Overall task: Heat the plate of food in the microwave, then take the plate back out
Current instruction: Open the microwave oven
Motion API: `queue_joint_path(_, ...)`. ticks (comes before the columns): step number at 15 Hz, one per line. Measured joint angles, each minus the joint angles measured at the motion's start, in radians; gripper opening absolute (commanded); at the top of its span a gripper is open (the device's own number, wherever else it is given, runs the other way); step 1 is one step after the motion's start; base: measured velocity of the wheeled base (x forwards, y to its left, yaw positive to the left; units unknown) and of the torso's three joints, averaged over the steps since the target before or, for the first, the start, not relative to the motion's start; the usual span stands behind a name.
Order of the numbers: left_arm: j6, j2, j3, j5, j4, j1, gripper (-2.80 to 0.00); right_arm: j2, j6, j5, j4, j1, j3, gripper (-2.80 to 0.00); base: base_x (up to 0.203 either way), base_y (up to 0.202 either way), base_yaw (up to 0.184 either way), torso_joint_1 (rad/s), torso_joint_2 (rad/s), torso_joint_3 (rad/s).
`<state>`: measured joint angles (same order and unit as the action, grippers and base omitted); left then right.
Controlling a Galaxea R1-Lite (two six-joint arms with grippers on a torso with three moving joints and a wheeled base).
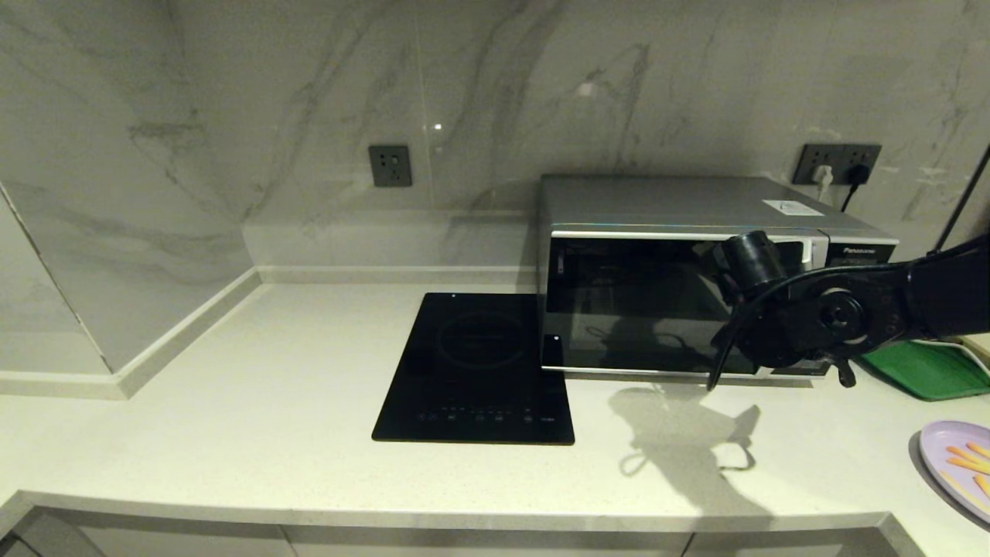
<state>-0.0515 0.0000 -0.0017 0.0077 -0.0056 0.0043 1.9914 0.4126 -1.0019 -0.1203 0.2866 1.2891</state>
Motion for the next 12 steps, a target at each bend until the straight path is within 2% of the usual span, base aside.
queue_joint_path(12,0.0,0.0,0.0,0.0,0.0,0.0,-2.8,0.135,0.036,0.001,0.035,-0.12,0.143,0.0,0.0,0.0,0.0,0.0,0.0,0.0)
